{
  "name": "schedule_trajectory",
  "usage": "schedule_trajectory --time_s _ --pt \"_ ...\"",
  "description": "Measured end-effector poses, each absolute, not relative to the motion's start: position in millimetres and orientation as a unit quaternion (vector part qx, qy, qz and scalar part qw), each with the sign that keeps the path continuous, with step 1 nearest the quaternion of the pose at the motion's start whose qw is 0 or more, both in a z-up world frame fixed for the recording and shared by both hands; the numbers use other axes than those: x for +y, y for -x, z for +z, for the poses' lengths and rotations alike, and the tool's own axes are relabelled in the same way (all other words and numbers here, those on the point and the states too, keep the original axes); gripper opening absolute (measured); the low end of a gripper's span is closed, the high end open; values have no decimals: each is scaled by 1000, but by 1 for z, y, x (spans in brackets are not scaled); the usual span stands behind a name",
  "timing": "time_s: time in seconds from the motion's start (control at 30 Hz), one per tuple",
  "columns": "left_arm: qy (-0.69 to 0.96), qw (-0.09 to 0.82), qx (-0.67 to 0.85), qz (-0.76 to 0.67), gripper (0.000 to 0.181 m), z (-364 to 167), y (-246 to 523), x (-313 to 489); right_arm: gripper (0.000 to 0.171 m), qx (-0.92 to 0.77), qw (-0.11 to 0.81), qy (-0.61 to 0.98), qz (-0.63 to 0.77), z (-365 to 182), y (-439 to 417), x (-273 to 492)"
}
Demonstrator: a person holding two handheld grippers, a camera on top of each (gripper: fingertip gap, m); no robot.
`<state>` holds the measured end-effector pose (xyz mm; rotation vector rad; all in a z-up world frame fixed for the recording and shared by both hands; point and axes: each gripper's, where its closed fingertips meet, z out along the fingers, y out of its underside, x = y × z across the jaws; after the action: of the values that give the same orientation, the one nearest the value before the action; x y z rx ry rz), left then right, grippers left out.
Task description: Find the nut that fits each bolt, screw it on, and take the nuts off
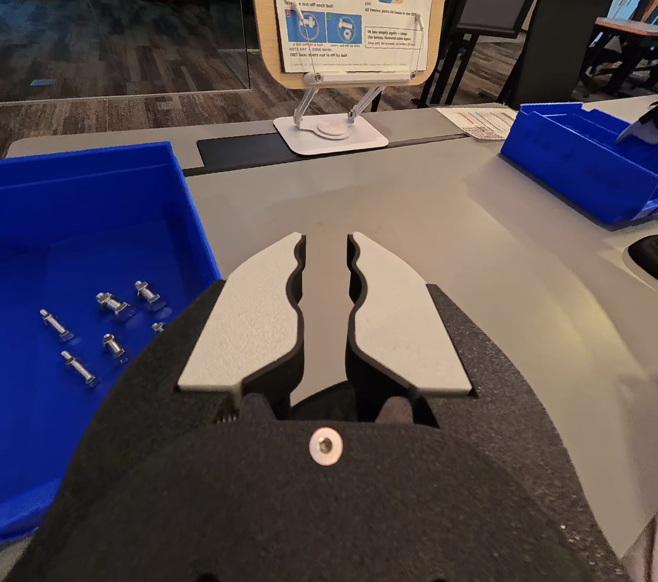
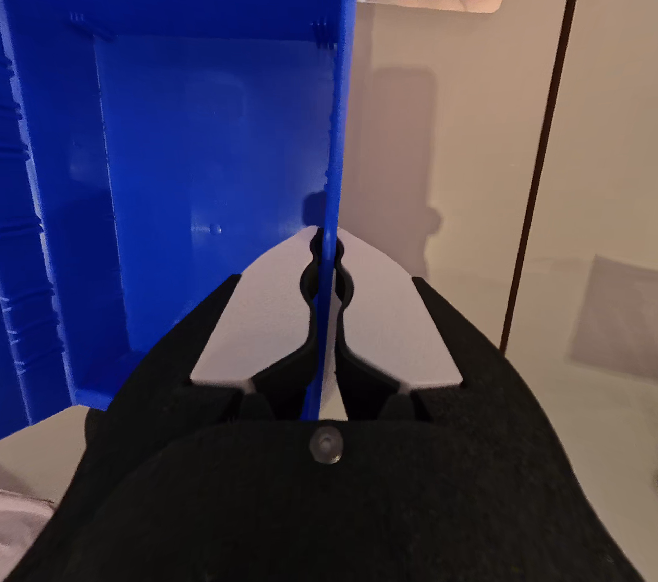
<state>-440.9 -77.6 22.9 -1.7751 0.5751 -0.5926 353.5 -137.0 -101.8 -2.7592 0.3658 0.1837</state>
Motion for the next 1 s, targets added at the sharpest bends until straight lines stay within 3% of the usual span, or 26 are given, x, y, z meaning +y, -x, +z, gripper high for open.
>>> schedule_trajectory --time_s 0.37,0.53,0.67,0.77,1.0 --pt "754 562 228 -250 24 22 450 -78 4 118 200 971 48 -100 -359 -131" --pt "758 577 200 -229 43 32 458 -71 23 109 284 952 28 -77 -361 -125" --pt "786 583 168 -119 53 26 477 -57 28 99 388 916 -28 -23 -358 -121" --pt "828 538 155 -31 65 1 488 -44 28 67 493 867 19 37 -313 -111" --pt "903 406 136 28 44 -66 491 -23 30 -33 600 787 139 119 -197 -102"
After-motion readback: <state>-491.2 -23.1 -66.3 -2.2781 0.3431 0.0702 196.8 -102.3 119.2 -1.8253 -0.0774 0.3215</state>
